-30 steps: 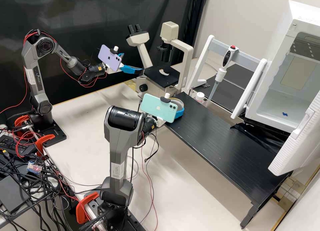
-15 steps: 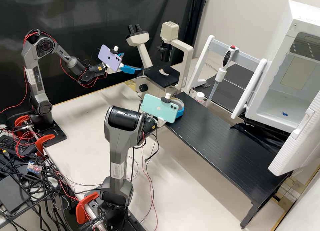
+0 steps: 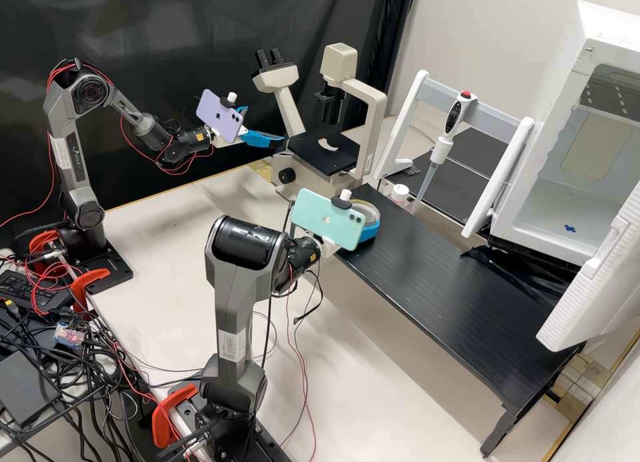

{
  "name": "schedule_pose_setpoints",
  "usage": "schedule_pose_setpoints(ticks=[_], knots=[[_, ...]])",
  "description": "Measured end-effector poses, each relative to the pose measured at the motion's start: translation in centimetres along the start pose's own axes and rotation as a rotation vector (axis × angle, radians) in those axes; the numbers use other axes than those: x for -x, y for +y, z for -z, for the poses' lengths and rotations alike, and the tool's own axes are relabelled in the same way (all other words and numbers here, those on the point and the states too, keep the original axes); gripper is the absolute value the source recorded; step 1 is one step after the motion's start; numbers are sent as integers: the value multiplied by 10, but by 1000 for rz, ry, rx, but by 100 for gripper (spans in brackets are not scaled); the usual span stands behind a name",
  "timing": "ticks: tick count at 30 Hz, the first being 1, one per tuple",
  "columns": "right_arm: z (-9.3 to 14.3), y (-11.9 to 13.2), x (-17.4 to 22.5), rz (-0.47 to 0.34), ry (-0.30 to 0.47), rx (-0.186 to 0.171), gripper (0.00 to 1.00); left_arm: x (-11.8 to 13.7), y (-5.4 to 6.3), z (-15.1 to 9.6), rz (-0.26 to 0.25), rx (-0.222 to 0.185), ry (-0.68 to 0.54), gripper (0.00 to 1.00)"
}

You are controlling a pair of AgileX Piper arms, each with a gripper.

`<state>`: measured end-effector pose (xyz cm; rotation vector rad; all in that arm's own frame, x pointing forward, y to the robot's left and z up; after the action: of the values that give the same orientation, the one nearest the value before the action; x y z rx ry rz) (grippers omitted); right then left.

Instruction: Move the petri dish to the incubator

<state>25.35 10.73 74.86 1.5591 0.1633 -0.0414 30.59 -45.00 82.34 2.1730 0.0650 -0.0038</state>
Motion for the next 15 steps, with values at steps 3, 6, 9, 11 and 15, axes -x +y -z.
schedule_pose_setpoints(ticks=[3, 6, 9, 11, 15], knots=[[-6, 16, 2, -32, -8, 9, 0, 0, 0, 0, 0, 0, 0, 100], [-11, 35, 4, -85, -19, 6, 0, 0, 0, 0, 0, 0, 0, 100], [-19, 56, 5, -146, -28, -1, 0, 0, 0, 0, 0, 0, 0, 100], [-29, 71, 5, -169, -25, 15, 0, 0, 0, 0, 0, 0, 0, 100], [-45, 96, 6, -241, -62, -18, 0, 0, 0, 0, 0, 0, 0, 100]])
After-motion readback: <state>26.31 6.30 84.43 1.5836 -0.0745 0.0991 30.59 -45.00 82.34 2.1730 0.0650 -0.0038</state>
